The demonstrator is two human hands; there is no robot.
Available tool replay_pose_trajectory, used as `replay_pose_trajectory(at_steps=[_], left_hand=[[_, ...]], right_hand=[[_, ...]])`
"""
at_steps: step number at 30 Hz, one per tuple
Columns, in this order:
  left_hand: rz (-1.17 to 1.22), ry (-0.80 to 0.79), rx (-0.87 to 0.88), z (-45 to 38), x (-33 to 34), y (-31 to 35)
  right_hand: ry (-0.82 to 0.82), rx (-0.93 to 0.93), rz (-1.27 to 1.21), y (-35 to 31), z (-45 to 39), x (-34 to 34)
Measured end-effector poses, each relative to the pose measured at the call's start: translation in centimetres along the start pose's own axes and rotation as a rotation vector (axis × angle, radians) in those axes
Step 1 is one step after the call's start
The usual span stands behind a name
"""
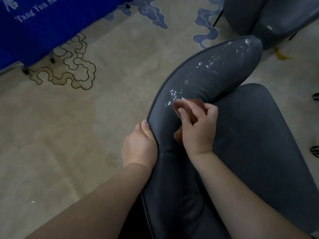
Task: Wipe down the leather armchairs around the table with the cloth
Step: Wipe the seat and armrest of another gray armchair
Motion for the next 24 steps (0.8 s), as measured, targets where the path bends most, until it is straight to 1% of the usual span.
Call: replay_pose_trajectory(at_steps=[4, 7, 10, 13, 16, 18, 19, 21, 24], left_hand=[[0.025, -0.012, 0.005, 0.0, 0.1, -0.2], [-0.022, -0.061, 0.019, -0.2, 0.4, 0.0], [-0.043, -0.114, 0.025, 0.0, 0.7, 0.2], [0.055, -0.174, -0.001, -0.5, 0.5, 0.5], [0.132, -0.244, 0.006, -3.9, 1.5, 2.5], [0.162, -0.312, 0.025, -6.3, 2.6, 4.7], [0.169, -0.327, 0.05, -7.2, 3.2, 5.7], [0.183, -0.307, 0.09, -8.1, 3.9, 6.2], [0.245, -0.279, 0.078, -8.2, 4.3, 5.2]], right_hand=[[0.03, 0.036, 0.016, -0.5, -2.4, 0.9], [0.028, 0.018, 0.036, -0.6, 0.4, 0.2], [-0.004, 0.008, 0.001, -0.4, 3.6, -0.8], [-0.005, 0.01, -0.006, -1.0, 2.0, -0.4], [0.006, 0.045, 0.031, -1.1, -0.4, 0.5], [0.039, 0.053, 0.048, -1.0, 0.2, 0.2], [0.052, 0.037, 0.055, -1.1, 1.1, -0.2], [0.049, -0.024, 0.081, -1.5, 3.2, -0.8], [0.014, -0.127, 0.106, -2.6, 3.9, -0.6]])
Point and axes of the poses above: each hand's wrist, its own z-axis away from the middle knuckle, its own x-axis out of the palm, y = z × x, the point moved 7 cm from there along -z, towards the middle knuckle, and after that the axes turned 7 degrees about y, right-handed, at the moved point
